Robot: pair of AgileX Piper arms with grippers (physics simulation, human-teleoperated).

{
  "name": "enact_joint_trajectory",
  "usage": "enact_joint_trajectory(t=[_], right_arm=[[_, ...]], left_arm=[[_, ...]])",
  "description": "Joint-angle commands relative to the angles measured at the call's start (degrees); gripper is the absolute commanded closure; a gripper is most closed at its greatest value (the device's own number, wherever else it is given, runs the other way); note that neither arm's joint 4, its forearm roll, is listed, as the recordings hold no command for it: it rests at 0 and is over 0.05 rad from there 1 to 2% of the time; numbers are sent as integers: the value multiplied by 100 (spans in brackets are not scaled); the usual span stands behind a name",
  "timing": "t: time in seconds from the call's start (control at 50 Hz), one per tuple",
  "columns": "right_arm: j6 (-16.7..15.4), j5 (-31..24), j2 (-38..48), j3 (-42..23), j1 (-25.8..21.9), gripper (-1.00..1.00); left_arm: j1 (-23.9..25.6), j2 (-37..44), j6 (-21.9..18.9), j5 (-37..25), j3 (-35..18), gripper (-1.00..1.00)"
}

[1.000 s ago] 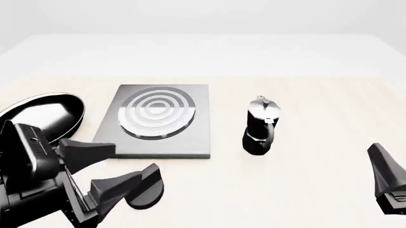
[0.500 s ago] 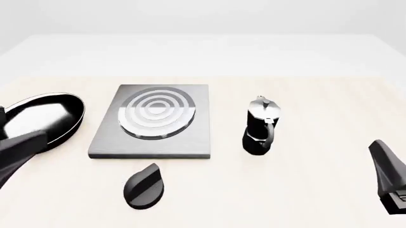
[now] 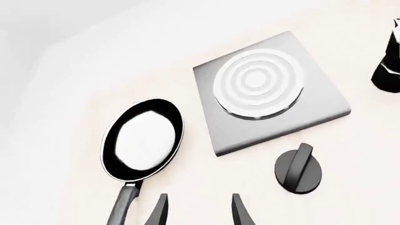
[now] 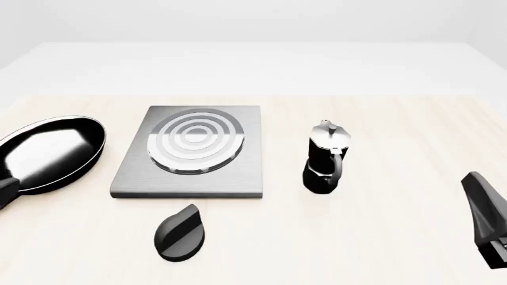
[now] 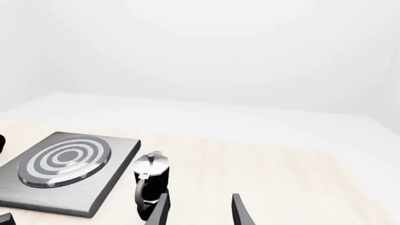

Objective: Turn on the stove and put the frying pan on it.

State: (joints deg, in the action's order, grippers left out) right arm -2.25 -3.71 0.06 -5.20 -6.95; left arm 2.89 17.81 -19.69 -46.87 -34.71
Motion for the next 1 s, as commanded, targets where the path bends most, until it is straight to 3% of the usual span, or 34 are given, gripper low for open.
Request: enact_joint_trajectory(t=[0.02,0.26,0.38,0.5,0.66,0.82,1.0], right_arm=[[31,20,0,-1,-75,-100],[66,50,0,42,-90,-100],[76,73,0,75,-114,-100],[73,52,1,48,-111,-100],[59,56,2,72,-116,-100],[43,47,7,69,-155,-100],[41,62,8,83,-162,-100]], left_arm=[[-1115,275,-853,218,354,-100],[-1889,965,-1433,1012,883,-100],[-2464,1603,-1862,1852,1245,-100],[-2644,1810,-1985,2121,1368,-100],[-3122,2190,-2522,2738,1596,-100],[-3314,2348,-2708,2933,1662,-100],[-3668,3084,-2957,3683,1728,-100]])
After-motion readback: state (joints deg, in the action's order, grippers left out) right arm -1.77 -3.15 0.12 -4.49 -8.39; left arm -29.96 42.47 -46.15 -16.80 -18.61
